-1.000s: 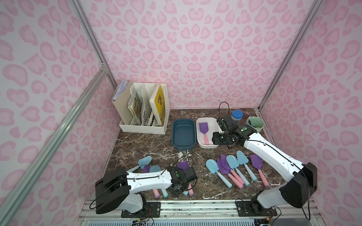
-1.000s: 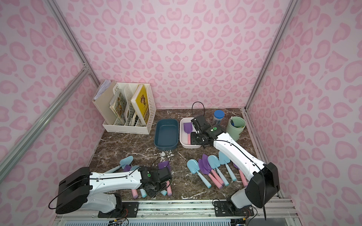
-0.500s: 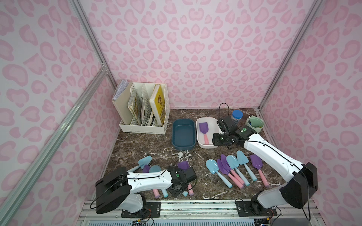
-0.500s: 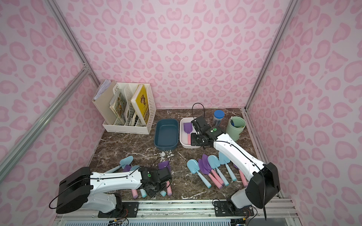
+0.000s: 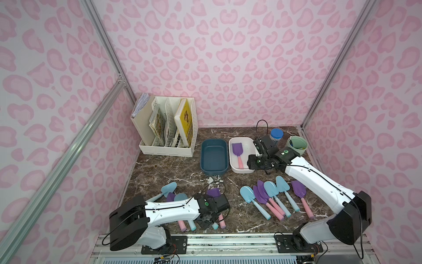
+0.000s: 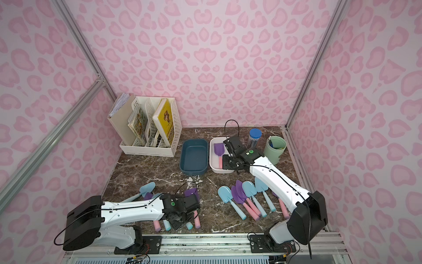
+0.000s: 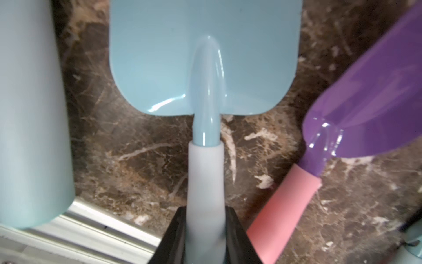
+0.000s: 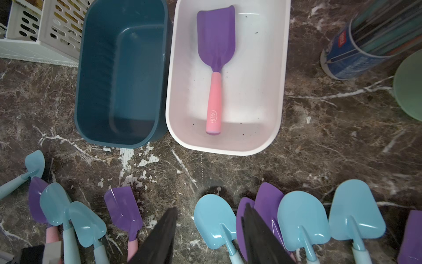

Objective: Sort the small shovels by color and place them into the storage box
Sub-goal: Pick up the shovel from the center of the board, then place the shovel in the storage box.

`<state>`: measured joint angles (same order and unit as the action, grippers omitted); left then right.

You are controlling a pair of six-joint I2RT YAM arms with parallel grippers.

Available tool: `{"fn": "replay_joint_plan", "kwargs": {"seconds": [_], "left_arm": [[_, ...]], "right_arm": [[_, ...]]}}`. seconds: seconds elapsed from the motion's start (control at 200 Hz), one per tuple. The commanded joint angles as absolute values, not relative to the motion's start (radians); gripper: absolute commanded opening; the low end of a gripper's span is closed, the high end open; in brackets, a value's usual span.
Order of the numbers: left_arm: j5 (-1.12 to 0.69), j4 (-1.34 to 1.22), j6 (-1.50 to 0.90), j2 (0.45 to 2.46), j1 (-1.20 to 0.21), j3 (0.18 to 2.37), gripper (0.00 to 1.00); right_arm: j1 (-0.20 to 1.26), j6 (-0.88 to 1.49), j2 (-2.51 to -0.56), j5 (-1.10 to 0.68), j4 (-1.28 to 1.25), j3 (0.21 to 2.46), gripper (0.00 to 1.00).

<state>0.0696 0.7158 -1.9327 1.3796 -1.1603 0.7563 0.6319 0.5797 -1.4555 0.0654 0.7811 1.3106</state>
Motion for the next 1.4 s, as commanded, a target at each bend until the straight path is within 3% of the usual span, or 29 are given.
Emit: {"fn": "replay_joint_plan", "kwargs": {"seconds": [0.0, 0.225, 0.41, 0.63, 0.81, 1.03, 1.4], "left_arm": [[0.134, 0.829, -1.907, 1.352, -1.160, 0.788, 0.26], [0.250, 1.007, -1.875, 1.265, -1.158, 0.874, 0.23], [0.423, 1.192, -1.585, 1.278, -1.109, 1.108, 0.20], [0.354, 1.246, -1.051, 1.423, -0.915, 1.371, 0.16], [0.384, 1.297, -0.722, 1.603, -0.836, 1.592, 0.15], [0.204, 1.242, -0.545, 1.704, -0.683, 1.669, 0.11], [0.087, 1.262, -0.440, 1.932, -0.559, 1.848, 0.09]], "right_arm": [[0.632, 0.579, -1.457, 0.061, 0.765, 1.309, 0.52], [0.641, 0.585, -1.455, 0.054, 0.756, 1.305, 0.52], [0.653, 0.591, -1.453, 0.058, 0.753, 1.293, 0.52], [0.671, 0.605, -1.436, 0.052, 0.748, 1.278, 0.52], [0.677, 0.600, -1.427, 0.068, 0.785, 1.276, 0.52], [0.678, 0.613, -1.380, 0.080, 0.807, 1.245, 0.52], [0.691, 0.663, -1.353, 0.078, 0.785, 1.177, 0.52]]}}
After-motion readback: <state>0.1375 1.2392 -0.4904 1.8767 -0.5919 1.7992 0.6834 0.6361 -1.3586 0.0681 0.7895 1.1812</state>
